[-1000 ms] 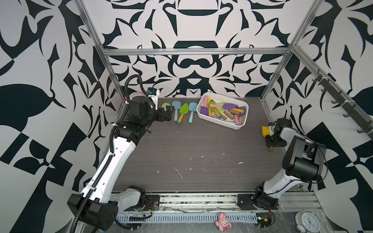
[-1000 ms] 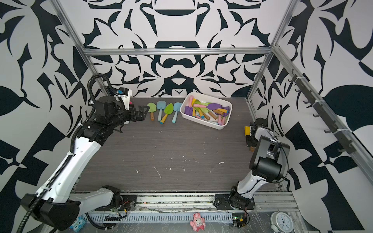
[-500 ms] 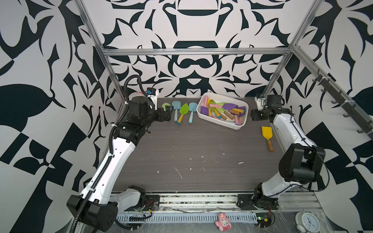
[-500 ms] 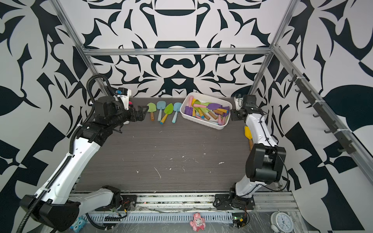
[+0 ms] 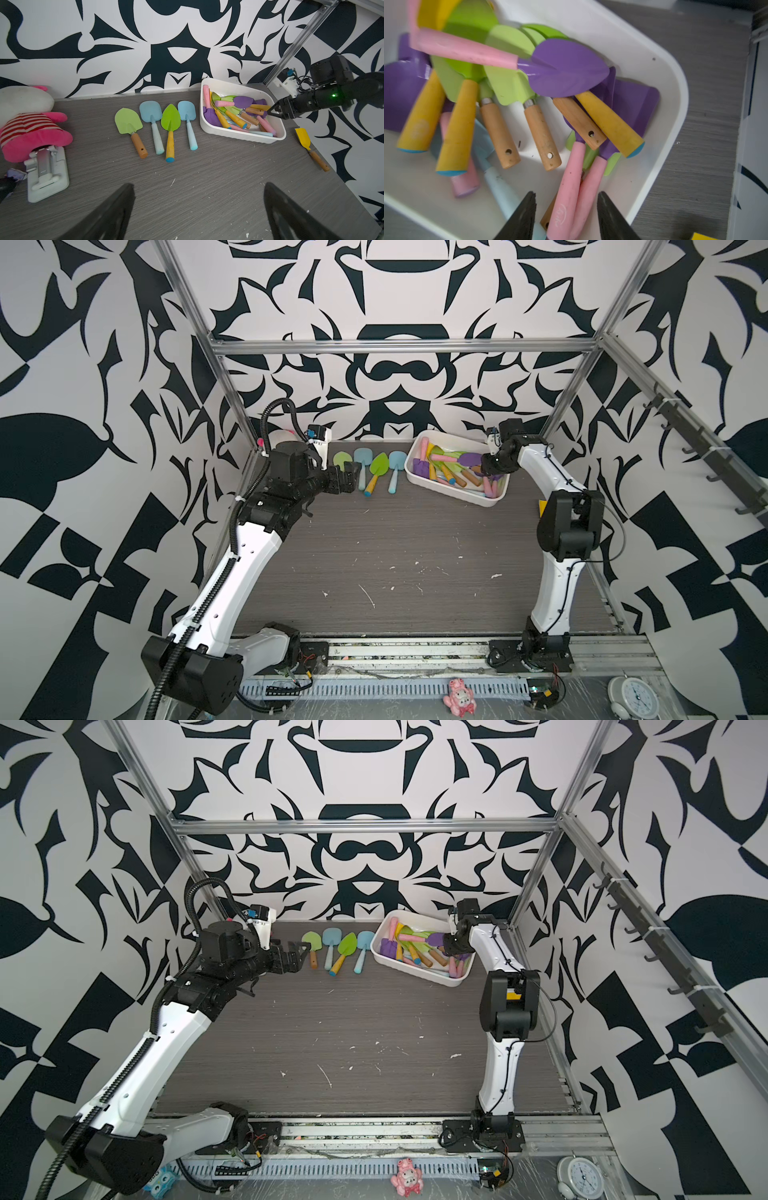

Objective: Take the shovel out of the storage box
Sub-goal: Pick up the shovel from the storage box.

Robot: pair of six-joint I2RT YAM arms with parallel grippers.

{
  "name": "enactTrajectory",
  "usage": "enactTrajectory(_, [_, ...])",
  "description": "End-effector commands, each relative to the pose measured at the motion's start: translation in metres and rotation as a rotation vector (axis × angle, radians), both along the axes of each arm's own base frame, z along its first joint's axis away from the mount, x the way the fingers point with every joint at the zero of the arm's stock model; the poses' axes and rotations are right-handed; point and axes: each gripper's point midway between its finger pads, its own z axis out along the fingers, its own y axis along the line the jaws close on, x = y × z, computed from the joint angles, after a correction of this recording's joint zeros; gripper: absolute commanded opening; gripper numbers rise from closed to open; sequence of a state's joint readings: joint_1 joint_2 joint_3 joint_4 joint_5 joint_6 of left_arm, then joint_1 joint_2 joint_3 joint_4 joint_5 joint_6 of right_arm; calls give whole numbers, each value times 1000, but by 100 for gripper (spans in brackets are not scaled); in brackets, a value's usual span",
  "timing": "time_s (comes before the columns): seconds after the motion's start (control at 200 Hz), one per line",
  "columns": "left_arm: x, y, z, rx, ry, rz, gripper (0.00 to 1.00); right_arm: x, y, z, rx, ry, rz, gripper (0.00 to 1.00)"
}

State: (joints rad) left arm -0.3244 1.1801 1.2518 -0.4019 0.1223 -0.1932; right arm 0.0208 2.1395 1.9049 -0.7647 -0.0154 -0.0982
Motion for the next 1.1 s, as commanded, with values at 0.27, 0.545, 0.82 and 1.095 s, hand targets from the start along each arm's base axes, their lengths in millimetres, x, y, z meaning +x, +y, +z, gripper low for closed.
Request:
enactTrajectory(0.27, [-4, 0, -6, -2, 22, -9, 99, -11, -12, -24, -54, 139, -98, 46])
enactTrajectory(0.545, [-3, 1, -10, 3, 32, 0, 99, -17, -4, -45, -55, 204, -85, 43])
enactTrajectory(0.82, [-3, 1, -11, 4, 36, 0, 100, -20, -7, -34, -74, 213, -105, 18])
enactTrajectory(1.095, [-3, -1, -12, 1, 39, -9, 99, -35, -6, 8, -70, 225, -81, 0])
